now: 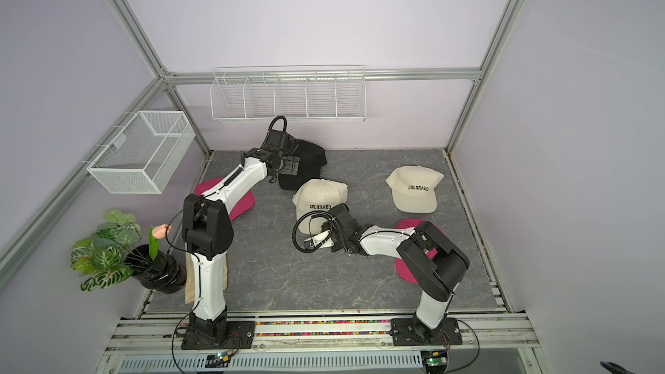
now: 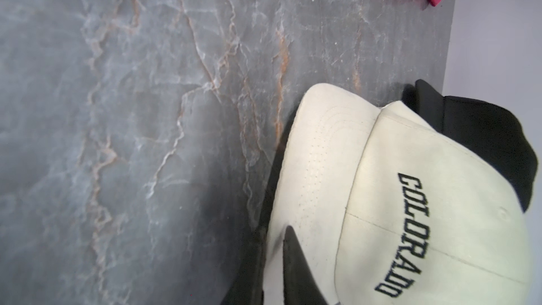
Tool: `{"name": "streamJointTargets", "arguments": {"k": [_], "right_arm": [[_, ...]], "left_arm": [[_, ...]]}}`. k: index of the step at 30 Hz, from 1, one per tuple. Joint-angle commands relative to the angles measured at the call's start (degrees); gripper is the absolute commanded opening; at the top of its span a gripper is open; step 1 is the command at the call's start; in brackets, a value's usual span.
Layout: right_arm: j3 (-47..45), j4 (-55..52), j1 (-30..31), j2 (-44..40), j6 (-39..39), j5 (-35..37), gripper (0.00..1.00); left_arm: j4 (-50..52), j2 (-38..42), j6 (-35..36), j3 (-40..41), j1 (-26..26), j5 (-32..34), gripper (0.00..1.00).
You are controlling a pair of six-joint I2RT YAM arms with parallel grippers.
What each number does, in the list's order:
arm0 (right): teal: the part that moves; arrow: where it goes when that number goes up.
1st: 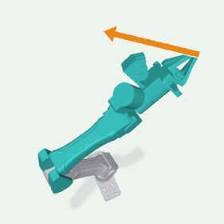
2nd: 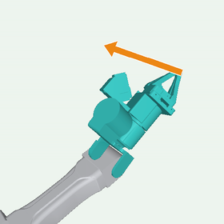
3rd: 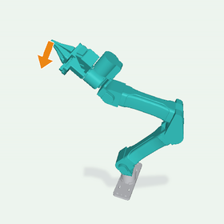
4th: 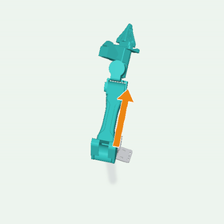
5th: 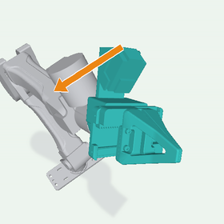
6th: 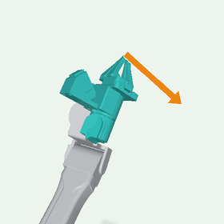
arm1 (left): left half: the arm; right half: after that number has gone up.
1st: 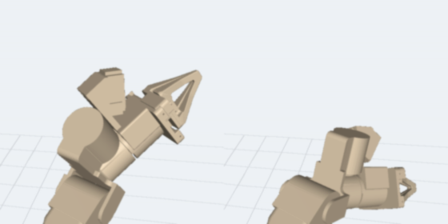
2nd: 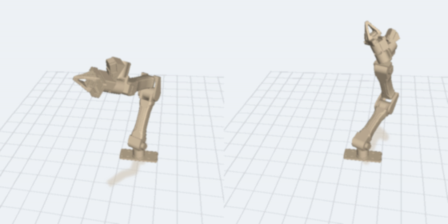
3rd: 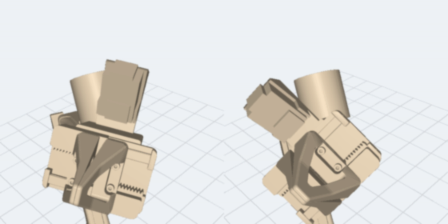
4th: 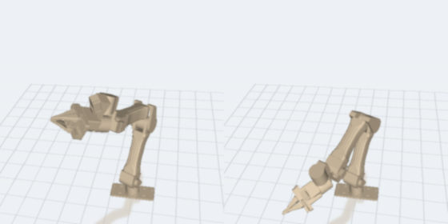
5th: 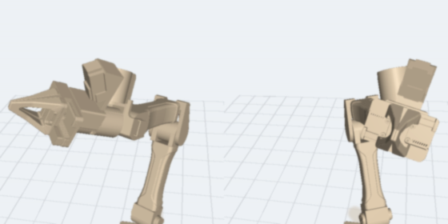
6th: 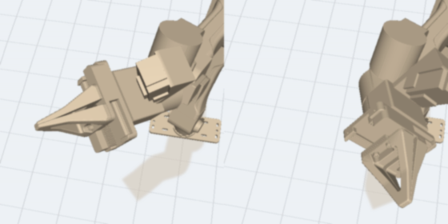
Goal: Stack the baseball caps by color
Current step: Adjust the baseball cap.
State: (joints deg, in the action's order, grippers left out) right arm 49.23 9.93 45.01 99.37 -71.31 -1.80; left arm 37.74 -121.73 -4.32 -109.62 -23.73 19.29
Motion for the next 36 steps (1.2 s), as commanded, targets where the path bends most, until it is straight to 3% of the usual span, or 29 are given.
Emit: {"name": "streamJointTargets", "arguments": {"k": [1, 10, 11, 13, 16, 17, 18, 22, 27, 30, 36], "right_arm": [[0.78, 0.88, -1.10, -1.49, -1.40, -0.65, 0.17], [-0.11, 4.54, -1.40, 1.19, 0.44, 1.16, 0.29], [-0.10, 5.17, -1.40, 0.66, 1.97, 0.90, 0.34], [0.32, 3.80, -1.54, -1.36, 5.43, -0.89, 0.54], [-1.12, 4.34, -1.99, -5.57, 12.39, -3.09, 0.73], [-1.92, 4.85, -2.17, -7.08, 14.90, -3.60, 0.96], [-2.71, 5.18, -2.52, -8.72, 18.26, -4.14, 0.90], [-2.22, 1.91, -4.73, -13.21, 36.18, -0.91, 0.89], [-1.30, -2.34, -13.16, -17.09, 67.91, 15.94, 0.89], [-0.83, -9.36, -22.02, -20.06, 82.73, 13.58, 0.89], [-7.42, -10.20, -37.76, -27.61, 97.02, 10.09, 0.89]], "left_arm": [[-1.07, 1.68, -1.22, -0.04, -0.10, -0.48, 0.99], [-1.60, 2.01, -1.33, 1.90, 0.04, -1.82, 0.99], [-1.73, 2.33, -1.48, 2.44, 0.05, -2.07, 0.99], [-2.96, 3.62, -1.64, 4.24, 0.16, -2.86, 0.99], [-6.19, 6.71, -3.02, 8.70, 0.59, -3.71, 0.99], [-7.31, 7.77, -3.60, 10.19, 0.83, -3.66, 0.99], [-8.61, 8.97, -4.12, 11.61, 0.96, -3.60, 0.99], [-13.95, 13.29, -5.95, 17.67, 1.09, -2.03, 0.99], [-23.07, 19.82, -10.30, 27.36, 1.09, -0.86, 0.99], [-26.29, 22.16, -12.54, 30.80, 1.11, -0.50, 0.99], [-28.67, 24.17, -15.47, 34.10, 1.12, 0.81, 0.99]]}}
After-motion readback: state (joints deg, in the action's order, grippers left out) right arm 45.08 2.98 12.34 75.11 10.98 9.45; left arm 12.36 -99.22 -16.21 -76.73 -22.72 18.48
